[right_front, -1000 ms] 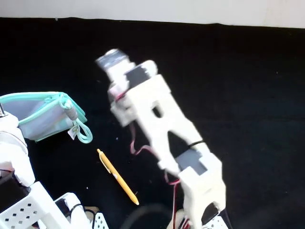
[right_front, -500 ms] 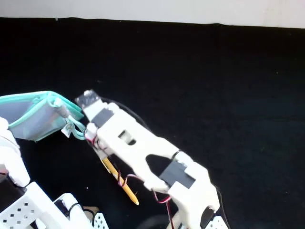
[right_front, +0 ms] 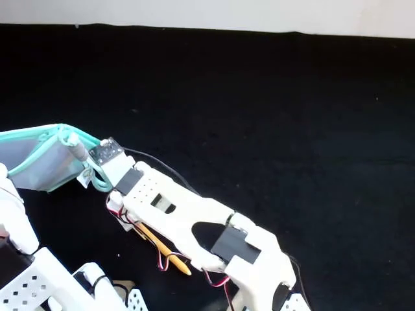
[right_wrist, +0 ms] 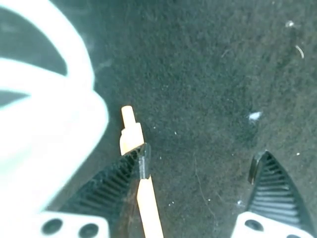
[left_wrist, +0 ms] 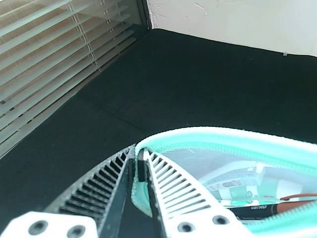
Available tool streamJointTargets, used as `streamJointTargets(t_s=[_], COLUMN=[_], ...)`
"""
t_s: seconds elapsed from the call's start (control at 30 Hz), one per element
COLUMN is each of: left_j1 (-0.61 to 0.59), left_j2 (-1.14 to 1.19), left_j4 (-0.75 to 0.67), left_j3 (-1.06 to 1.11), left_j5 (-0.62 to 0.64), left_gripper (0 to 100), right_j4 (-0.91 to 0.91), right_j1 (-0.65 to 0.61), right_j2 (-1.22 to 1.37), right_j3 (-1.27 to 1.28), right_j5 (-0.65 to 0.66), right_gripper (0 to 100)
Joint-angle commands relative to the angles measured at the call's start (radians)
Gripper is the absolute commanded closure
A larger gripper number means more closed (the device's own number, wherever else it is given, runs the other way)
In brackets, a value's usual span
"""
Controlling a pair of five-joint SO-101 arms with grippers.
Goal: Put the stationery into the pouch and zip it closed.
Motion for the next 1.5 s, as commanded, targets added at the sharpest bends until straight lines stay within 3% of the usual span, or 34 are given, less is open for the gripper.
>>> streamJointTargets(t_s=[0.0, 0.3, 0.47, 0.67, 0.8, 1.03, 1.1, 1.2, 1.47], left_j1=[-0.025, -0.024, -0.021, -0.022, -0.022, -0.024, -0.024, -0.024, -0.022], left_j2=[0.019, 0.019, 0.019, 0.019, 0.019, 0.019, 0.019, 0.019, 0.019], left_j4=[-0.014, -0.014, -0.012, -0.009, -0.009, -0.009, -0.009, -0.008, -0.008], left_j3=[0.022, 0.022, 0.022, 0.024, 0.024, 0.024, 0.024, 0.024, 0.025], left_j5=[-0.002, -0.002, -0.002, -0.002, -0.002, -0.003, -0.003, -0.003, -0.003], left_gripper=[99, 99, 99, 99, 99, 99, 99, 99, 99], right_j4=[0.012, 0.019, 0.042, 0.041, 0.016, -0.047, -0.047, -0.051, -0.044], right_j1=[-0.002, 0.005, -0.005, -0.068, -0.119, -0.088, -0.073, -0.070, -0.015], right_j2=[-0.016, -0.174, -0.231, -0.157, -0.090, 0.039, 0.053, 0.044, -0.002], right_j3=[-0.013, -0.007, -0.002, -0.004, -0.005, -0.013, -0.015, -0.015, -0.007], right_j5=[-0.009, -0.018, -0.121, -0.230, -0.239, -0.235, -0.233, -0.178, -0.180], right_gripper=[68.8, 68.8, 68.8, 68.8, 68.8, 69.0, 73.9, 98.3, 99.2])
